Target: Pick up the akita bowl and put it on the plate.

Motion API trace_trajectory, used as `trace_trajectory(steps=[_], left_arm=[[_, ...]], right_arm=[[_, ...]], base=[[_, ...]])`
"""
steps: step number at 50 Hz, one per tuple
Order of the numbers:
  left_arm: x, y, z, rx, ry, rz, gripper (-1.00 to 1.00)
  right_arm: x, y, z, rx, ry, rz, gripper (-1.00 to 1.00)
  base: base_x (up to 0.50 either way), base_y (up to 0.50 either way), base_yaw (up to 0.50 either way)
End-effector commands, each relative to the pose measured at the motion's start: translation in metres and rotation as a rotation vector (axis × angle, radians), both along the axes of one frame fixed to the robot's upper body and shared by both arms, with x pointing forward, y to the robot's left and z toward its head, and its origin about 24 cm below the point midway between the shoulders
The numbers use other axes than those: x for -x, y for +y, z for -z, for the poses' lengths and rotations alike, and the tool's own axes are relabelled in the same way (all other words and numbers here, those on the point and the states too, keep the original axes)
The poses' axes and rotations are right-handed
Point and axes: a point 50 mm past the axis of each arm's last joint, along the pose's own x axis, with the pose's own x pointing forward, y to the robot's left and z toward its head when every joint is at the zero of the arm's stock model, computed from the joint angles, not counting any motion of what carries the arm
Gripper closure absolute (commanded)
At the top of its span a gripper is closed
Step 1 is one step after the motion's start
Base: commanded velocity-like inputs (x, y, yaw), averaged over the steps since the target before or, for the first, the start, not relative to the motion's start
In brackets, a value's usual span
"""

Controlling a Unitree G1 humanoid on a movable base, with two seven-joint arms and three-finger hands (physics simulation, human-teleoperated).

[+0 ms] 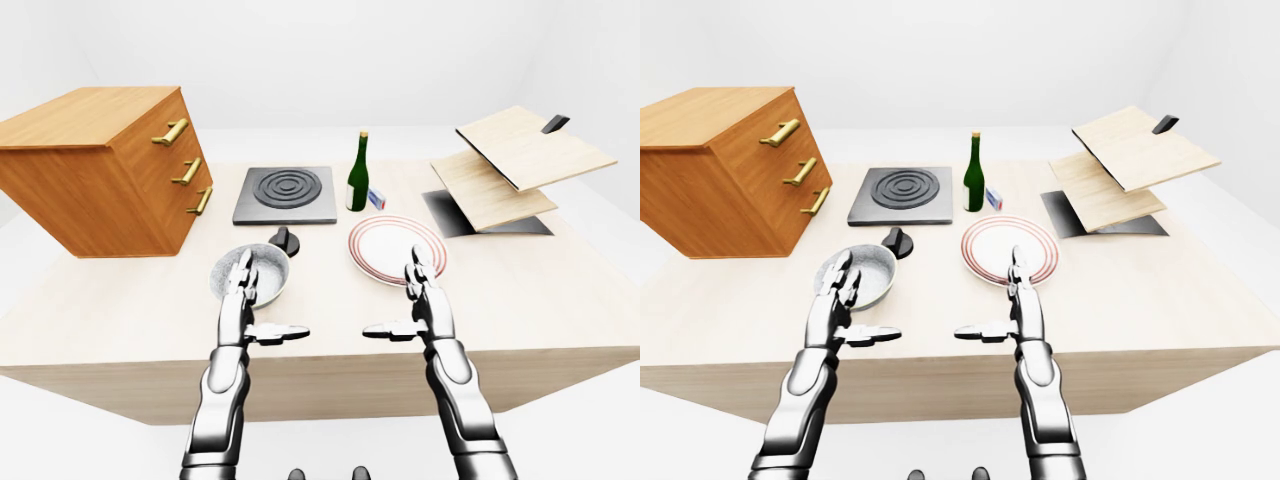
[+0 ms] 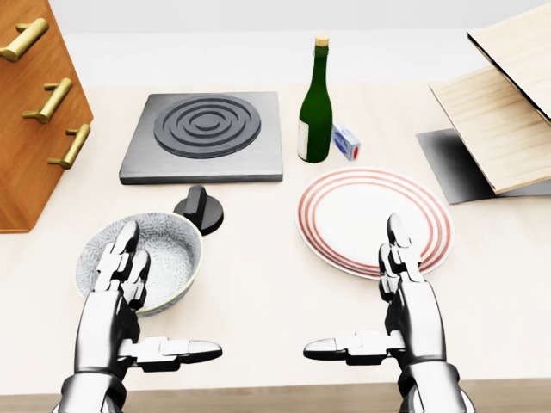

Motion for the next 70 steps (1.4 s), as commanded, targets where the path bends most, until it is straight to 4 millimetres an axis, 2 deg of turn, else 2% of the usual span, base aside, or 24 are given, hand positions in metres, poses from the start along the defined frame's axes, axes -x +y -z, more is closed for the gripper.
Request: trace_trajectory(steps=[1,3,4,5,6,7,8,10,11,15,16,20,24,28,31,48,51,62,70], left_arm=[[0.000,0.006,0.004,-0.011,0.009,0.001,-0.92],[-0.001,0.006,0.002,-0.013,0.011,0.000,-0.92],[0.001,0.006,-0.009,-0.041,0.008,-0.005,-0.92],[0.006,0.005,-0.036,-0.100,-0.101,-0.015,-0.92],[0.007,0.005,-0.038,-0.103,-0.109,-0.015,-0.92],[0.035,-0.005,-0.130,-0.154,-0.527,0.033,-0.92],[0.055,-0.009,-0.168,-0.163,-0.724,0.051,-0.92],[0.093,-0.020,-0.218,-0.289,-1.045,0.075,-0.92],[0.099,-0.023,-0.223,-0.322,-1.086,0.090,-0.92],[0.074,-0.015,-0.188,-0.274,-0.840,0.042,-0.91],[0.073,-0.014,-0.185,-0.274,-0.825,0.040,-0.91],[0.073,-0.007,-0.191,-0.260,-0.854,0.007,-0.92],[0.071,-0.005,-0.185,-0.253,-0.818,-0.001,-0.91],[0.072,-0.004,-0.188,-0.248,-0.834,-0.013,-0.92],[0.070,-0.003,-0.184,-0.242,-0.810,-0.017,-0.92],[0.075,-0.002,-0.188,-0.253,-0.840,-0.030,-0.92],[0.074,-0.002,-0.187,-0.251,-0.830,-0.030,-0.92],[0.074,-0.001,-0.187,-0.255,-0.833,-0.029,-0.92],[0.076,-0.001,-0.191,-0.260,-0.856,-0.030,-0.92]], right_arm=[[0.000,-0.007,0.004,0.005,0.006,0.001,-1.00],[-0.001,-0.008,-0.003,-0.006,-0.010,0.002,-1.00],[-0.001,-0.011,-0.018,-0.026,-0.040,0.021,-1.00],[0.002,-0.013,-0.040,-0.045,-0.116,0.014,-1.00],[0.002,-0.013,-0.041,-0.046,-0.123,0.013,-1.00],[0.019,-0.019,-0.117,-0.117,-0.462,0.010,-1.00],[0.030,-0.023,-0.146,-0.150,-0.603,0.022,-1.00],[0.052,-0.033,-0.188,-0.227,-0.827,0.051,-1.00],[0.060,-0.035,-0.198,-0.230,-0.878,0.056,-1.00],[0.043,-0.031,-0.174,-0.178,-0.737,0.076,-1.00],[0.041,-0.030,-0.172,-0.171,-0.729,0.074,-1.00],[0.040,-0.029,-0.171,-0.190,-0.722,0.080,-1.00],[0.036,-0.030,-0.164,-0.200,-0.687,0.086,-1.00],[0.035,-0.031,-0.161,-0.226,-0.674,0.085,-1.00],[0.033,-0.028,-0.154,-0.182,-0.637,0.058,-1.00],[0.036,-0.023,-0.152,-0.163,-0.634,0.043,-1.00],[0.035,-0.020,-0.151,-0.127,-0.626,0.046,-1.00],[0.038,-0.021,-0.155,-0.187,-0.651,0.016,-1.00],[0.041,-0.020,-0.158,-0.223,-0.665,-0.012,-1.00]], base=[[0.00,0.00,0.00],[0.00,0.00,0.00],[0.00,0.00,0.00],[0.00,0.00,0.00],[0.00,0.00,0.00],[0.00,0.00,0.00],[0.00,0.00,0.00],[0.00,0.00,0.00],[0.00,0.00,0.00],[0.00,0.00,0.00],[0.00,0.00,0.00],[0.00,0.00,0.00],[0.00,0.00,0.00],[0.00,0.05,0.00],[0.07,0.00,0.50],[0.14,0.02,0.50],[0.01,0.12,0.00],[0.00,0.00,0.00],[0.38,-0.37,0.00]])
